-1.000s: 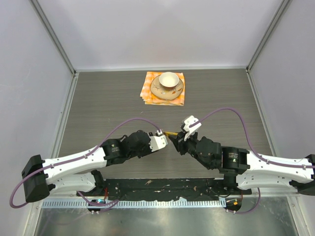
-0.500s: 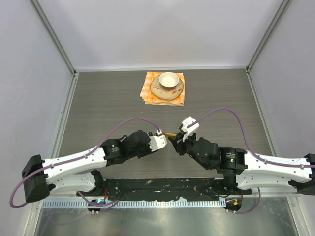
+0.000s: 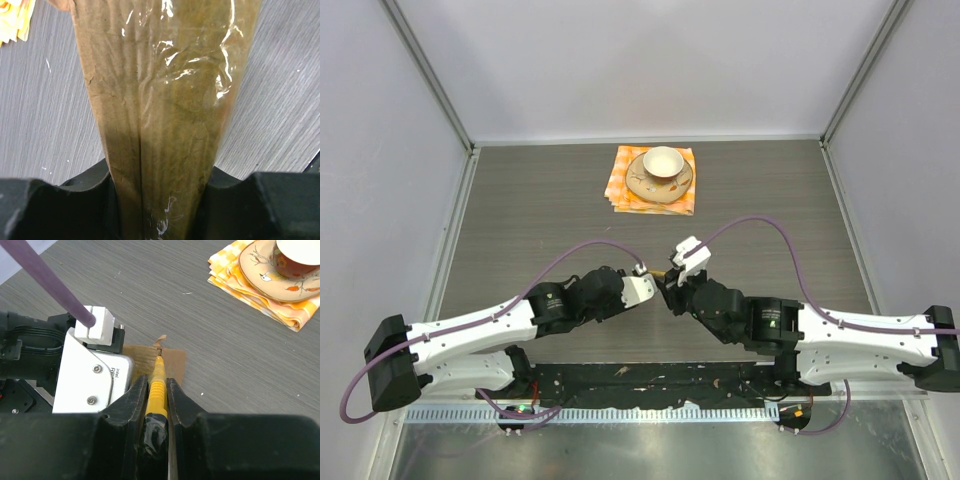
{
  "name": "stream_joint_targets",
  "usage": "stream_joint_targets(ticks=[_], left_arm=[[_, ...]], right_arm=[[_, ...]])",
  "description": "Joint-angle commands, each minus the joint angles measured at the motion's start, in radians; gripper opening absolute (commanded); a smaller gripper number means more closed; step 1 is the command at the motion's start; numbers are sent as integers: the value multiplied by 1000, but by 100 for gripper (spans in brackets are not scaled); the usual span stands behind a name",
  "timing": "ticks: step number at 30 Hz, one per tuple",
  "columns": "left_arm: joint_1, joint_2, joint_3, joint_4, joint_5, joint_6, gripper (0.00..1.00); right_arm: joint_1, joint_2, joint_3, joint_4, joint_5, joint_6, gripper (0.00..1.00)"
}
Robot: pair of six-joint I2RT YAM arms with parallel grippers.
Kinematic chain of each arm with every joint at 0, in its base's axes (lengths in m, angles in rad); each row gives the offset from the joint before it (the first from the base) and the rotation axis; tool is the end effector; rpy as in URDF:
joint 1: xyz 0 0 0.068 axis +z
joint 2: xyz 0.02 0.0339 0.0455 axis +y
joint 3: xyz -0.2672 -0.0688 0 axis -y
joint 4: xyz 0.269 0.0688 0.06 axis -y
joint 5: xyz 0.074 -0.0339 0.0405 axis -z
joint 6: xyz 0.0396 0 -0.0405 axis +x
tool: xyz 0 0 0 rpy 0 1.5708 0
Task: Unpack the express box
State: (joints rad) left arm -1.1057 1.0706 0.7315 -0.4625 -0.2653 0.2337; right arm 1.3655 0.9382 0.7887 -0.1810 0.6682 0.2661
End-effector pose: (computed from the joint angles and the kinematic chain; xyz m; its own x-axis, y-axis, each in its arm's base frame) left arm 0.1185 -0.2130 0.2344 -0.1327 0.7627 -0.6330 0.8341 0.4309 0.3443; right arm 0.0722 0.2264 0.3142 -0.2345 -0.1136 -0.9655 -0.6087 0.7915 0.0548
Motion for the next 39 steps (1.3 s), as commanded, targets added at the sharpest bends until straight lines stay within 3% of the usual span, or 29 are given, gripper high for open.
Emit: stream_joint_targets(ticks=[1,6,17,39], left_arm=[[-6,-21,42,145,-67,-16,0],[-5,-24,28,160,-94,-17,0],[15,-18,-3,186,-153,-14,0],[159,22,-15,108,-149,-171,0]], right_arm=[[-3,54,21,-61,7,100,1],[-2,63,6,-103,15,197,1],[15,59,20,-182,-140,335,1],[175,149,110,-422,-73,410,1]])
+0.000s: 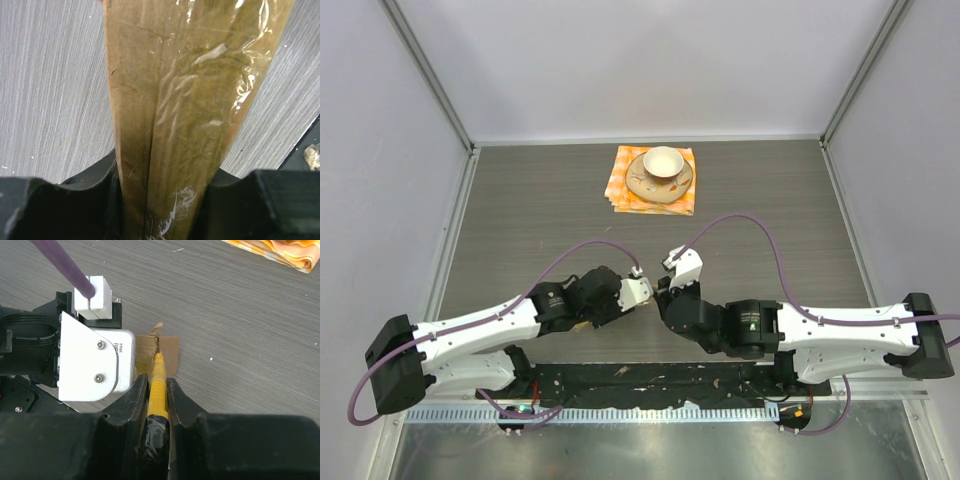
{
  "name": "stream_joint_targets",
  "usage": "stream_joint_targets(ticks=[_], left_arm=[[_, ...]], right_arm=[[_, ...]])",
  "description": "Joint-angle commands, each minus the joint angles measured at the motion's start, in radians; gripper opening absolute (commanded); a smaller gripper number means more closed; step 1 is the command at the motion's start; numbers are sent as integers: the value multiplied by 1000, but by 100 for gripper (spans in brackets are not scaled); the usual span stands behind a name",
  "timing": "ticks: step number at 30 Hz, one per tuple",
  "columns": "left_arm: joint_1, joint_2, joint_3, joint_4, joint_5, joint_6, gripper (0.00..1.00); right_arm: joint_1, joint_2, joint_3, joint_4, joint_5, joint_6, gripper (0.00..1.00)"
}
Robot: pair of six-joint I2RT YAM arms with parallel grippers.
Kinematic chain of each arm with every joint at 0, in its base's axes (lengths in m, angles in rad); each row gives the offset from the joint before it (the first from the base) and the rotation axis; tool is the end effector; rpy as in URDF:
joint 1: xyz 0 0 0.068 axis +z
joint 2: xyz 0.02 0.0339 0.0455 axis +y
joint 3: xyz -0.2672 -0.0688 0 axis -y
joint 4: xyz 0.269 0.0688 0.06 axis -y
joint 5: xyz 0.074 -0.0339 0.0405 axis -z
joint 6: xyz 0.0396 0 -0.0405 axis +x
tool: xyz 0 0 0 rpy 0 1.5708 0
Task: Unpack the express box
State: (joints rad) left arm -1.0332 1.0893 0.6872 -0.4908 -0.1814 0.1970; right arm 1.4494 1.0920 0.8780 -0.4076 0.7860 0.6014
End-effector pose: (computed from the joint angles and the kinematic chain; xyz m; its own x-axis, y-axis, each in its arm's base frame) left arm 0.1281 -0.2009 0.2123 -0.2371 0.7737 -0.5875 0.8498 0.4583 0.2606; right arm 0.0587 0.2501 0.2928 -0.4156 -0.1052 -0.9034 -0.4811 0.8684 0.1202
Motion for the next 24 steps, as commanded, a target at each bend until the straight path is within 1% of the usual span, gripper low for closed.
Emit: stream_joint_targets(ticks=[1,4,7,12,17,18,21,24], left_arm=[[88,4,29,144,-233,-134,0],[90,11,26,152,-227,-128,0],[90,12,29,155,-222,-128,0],[90,14,34,159,-227,-120,0],[93,18,38,170,-228,-119,0],[93,17,40,173,-228,-117,0],[96,15,41,175,-228,-117,0],[99,14,41,172,-221,-123,0]], right_arm=[[92,-10,24,-203,-191,81,1],[101,-35,27,-212,-192,100,1],[105,-50,18,-183,-209,104,1],[105,-41,4,-108,-303,78,1],[105,-34,0,-109,-385,75,1],[106,-32,-7,-111,-424,78,1],[105,-44,-33,-117,-479,110,1],[106,-84,-62,-115,-481,136,1]])
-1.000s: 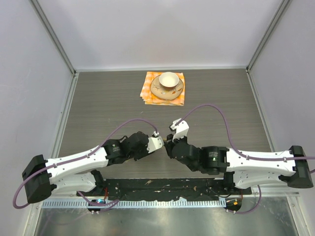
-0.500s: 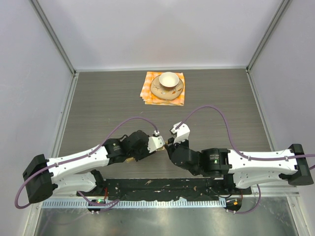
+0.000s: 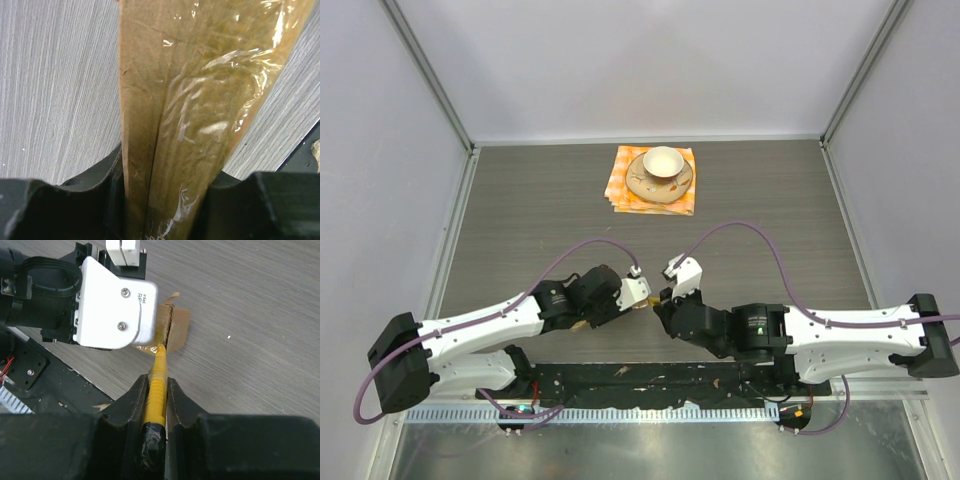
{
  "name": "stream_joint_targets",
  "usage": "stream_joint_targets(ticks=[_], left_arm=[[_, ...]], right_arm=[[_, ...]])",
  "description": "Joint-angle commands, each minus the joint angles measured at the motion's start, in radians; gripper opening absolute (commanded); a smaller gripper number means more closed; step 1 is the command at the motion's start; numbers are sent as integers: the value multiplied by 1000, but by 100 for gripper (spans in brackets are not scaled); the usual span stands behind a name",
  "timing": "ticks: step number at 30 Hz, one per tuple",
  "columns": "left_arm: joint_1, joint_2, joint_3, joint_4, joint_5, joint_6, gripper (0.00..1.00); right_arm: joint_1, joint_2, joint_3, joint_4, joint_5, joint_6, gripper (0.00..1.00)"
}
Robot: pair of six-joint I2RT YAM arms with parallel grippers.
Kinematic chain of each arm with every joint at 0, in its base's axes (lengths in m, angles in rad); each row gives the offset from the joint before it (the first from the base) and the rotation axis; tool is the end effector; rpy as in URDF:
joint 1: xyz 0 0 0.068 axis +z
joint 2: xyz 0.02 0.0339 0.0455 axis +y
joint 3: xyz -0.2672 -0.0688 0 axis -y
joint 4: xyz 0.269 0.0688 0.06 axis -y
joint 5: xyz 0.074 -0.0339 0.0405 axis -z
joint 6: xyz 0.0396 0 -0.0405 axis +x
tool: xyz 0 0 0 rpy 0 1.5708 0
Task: Unpack the express box
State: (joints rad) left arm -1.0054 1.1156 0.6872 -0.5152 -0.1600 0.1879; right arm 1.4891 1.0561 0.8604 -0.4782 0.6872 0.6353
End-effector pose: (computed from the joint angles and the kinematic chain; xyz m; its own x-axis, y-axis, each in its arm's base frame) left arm 0.1331 -0.1980 0.2048 -0.2798 0.7852 -0.5524 0.8507 0.4695 0.2364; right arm 0.0451 0.2429 0.2873 -0.4742 -0.1700 -0.8639 -0.5573 0.8175 0.1451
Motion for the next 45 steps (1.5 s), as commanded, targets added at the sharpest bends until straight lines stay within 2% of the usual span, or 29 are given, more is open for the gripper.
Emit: stream_joint_targets(ticks=[1,7,12,18,24,26,28,29,32,34,35,38,45], left_arm=[[71,-14,43,196,-236,-117,0],[71,-8,67,184,-220,-123,0],[71,-2,75,184,-216,-122,0],[71,-2,77,175,-193,-123,0],[71,19,121,139,-81,-87,0],[71,35,149,115,2,-73,1],[71,50,170,63,68,-47,9],[71,79,199,38,132,-38,18],[71,127,258,-75,232,5,31],[71,142,267,-94,261,25,48],[71,142,267,-95,286,37,63],[71,144,264,-92,306,41,82],[70,170,259,-108,330,50,87]], right_arm=[[65,-56,-47,-46,-374,101,1],[65,-28,-41,-45,-356,87,1],[63,-67,-50,-65,-351,106,1],[62,-110,-14,-181,-325,110,1],[62,-156,52,-306,-217,78,1],[62,-159,58,-326,-201,72,1],[62,-168,57,-336,-170,72,1],[63,-183,58,-344,-157,79,1],[62,-217,58,-375,-111,92,1],[62,-252,58,-396,-88,102,1],[62,-261,58,-402,-80,101,1],[62,-275,49,-407,-74,101,1],[63,-248,42,-378,-80,76,1]])
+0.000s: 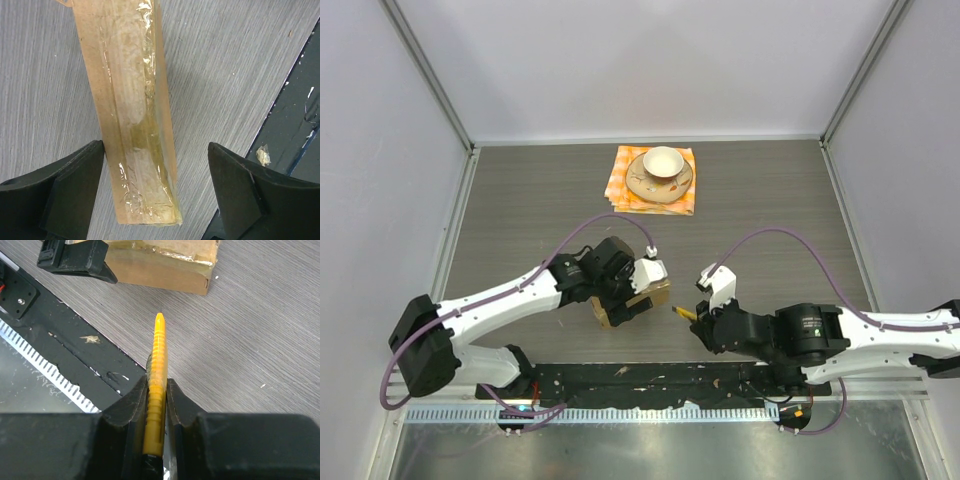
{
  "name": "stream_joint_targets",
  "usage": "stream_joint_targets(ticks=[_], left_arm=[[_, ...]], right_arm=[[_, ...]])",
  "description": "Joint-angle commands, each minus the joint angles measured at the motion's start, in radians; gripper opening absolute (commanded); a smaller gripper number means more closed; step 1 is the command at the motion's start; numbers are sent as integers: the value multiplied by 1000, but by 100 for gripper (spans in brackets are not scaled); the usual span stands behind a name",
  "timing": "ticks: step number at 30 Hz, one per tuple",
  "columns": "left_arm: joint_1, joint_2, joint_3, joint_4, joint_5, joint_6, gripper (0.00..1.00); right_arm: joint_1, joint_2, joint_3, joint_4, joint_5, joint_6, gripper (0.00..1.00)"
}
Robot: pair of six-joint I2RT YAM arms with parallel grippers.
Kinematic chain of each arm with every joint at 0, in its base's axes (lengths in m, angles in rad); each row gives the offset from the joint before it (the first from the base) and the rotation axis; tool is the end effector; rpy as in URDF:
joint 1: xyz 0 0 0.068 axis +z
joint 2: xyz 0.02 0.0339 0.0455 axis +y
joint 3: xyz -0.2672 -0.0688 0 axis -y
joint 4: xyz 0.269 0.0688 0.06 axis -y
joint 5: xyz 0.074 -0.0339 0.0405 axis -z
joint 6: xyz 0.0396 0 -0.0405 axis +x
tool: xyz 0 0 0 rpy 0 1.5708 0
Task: Unpack the express box
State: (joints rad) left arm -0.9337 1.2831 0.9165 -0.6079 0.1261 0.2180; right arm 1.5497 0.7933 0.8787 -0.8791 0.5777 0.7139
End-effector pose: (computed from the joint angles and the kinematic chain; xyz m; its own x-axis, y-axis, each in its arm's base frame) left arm 0.1628 -0.2284 0.2356 -0.2990 0.7647 -0.5708 0.9260 0.3769 0.0199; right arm 0.0252 0.1701 0.3102 -0.5545 -0.2765 -0.7849 -0.6171 0.7694 0.1649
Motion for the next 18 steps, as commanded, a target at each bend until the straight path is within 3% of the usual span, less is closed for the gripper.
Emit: stream_joint_targets(ticks=[1,5,8,14,18], left_arm=[[-2,2,38,-16,31,21,89],[-1,-28,56,-44,-63,17,98],[38,-68,53,-75,-100,-28,100],[133,-182,-31,-87,-48,-95,100],[139,-261,-57,-90,62,-54,100]], right_arm=[[0,17,25,29,30,-7,1],[1,37,32,45,25,-33,1],[1,55,48,48,25,-51,1],[1,78,89,54,43,-100,1],[0,93,105,92,51,-129,1]])
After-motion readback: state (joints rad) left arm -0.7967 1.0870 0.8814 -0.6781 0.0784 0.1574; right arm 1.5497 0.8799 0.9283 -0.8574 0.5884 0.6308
